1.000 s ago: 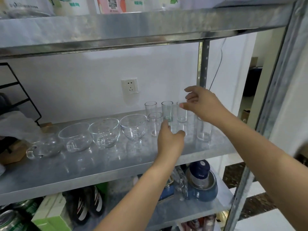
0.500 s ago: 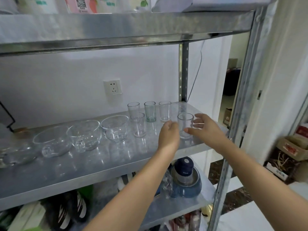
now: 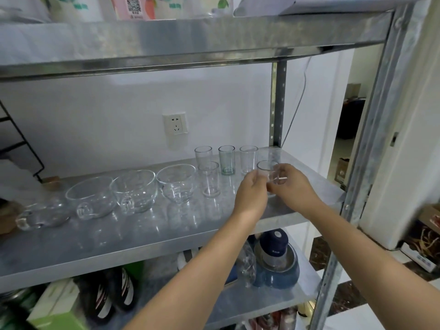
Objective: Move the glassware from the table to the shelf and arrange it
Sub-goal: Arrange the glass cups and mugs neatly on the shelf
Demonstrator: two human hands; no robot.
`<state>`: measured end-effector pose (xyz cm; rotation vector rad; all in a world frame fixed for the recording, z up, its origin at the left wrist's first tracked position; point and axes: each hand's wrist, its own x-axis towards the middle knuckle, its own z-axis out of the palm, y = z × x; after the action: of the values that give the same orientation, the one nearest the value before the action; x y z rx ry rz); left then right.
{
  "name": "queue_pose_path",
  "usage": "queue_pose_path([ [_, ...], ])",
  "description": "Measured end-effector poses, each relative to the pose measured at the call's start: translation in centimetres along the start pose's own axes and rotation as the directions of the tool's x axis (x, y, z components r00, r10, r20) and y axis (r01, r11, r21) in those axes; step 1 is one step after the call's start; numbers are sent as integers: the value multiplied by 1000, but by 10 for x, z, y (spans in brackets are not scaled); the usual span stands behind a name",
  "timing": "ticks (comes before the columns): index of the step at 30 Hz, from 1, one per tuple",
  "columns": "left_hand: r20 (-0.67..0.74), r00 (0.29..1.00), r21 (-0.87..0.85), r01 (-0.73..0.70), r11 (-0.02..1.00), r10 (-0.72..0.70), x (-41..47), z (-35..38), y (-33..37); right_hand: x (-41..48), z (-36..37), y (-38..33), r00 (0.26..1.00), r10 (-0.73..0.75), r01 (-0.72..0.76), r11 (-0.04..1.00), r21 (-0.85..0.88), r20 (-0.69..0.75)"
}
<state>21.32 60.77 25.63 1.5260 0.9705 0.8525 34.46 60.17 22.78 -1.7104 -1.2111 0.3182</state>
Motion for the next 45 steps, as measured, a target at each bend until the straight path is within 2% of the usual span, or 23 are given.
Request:
queue_pose_path([
  [12, -149, 989, -41, 2, 999, -8, 12, -39, -10, 36, 59, -30, 997, -6, 1, 997, 77, 72],
  [24, -153, 988, -33, 15, 999, -20, 7, -46, -11, 41, 72, -29, 992, -13, 1, 996, 94, 124],
  [45, -147, 989, -22, 31, 999, -34, -3, -53, -13, 37, 82, -27, 993, -36, 25, 995, 97, 111],
])
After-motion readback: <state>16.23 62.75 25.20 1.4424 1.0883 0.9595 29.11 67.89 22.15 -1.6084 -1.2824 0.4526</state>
